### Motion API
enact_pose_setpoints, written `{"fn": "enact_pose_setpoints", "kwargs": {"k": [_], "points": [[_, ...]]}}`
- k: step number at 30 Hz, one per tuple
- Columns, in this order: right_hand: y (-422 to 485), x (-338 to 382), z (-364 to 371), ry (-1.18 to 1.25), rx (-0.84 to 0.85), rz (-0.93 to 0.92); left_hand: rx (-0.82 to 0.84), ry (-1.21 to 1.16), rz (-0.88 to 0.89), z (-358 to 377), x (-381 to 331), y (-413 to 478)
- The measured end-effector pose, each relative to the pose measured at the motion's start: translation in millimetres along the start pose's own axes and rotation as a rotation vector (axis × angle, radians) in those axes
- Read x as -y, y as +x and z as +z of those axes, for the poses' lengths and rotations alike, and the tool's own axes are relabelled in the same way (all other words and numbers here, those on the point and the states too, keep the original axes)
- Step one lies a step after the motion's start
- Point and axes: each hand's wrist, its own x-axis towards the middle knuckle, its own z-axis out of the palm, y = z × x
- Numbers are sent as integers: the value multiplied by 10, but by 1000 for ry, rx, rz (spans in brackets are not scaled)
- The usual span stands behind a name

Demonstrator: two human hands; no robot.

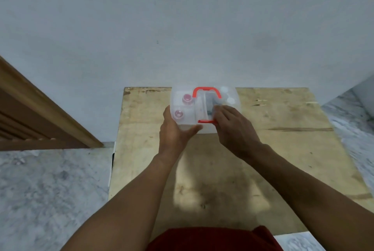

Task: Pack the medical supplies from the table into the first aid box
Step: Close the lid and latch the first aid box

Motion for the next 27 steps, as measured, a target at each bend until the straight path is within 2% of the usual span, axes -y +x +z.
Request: {"fn": "enact_pose_setpoints", "kwargs": {"k": [9,17,23,27], "points": [[-42,48,59,-33,-24,22,104,-15,15,-115,61,4],[-87,56,198,-1,-44,41,100,37,65,-81,53,65],[-179,-110,56,206,81,-61,109,25,87,-126,6,32],[-83,-203,-84,364,21,78,113,39,81,-152,-45,19]]}}
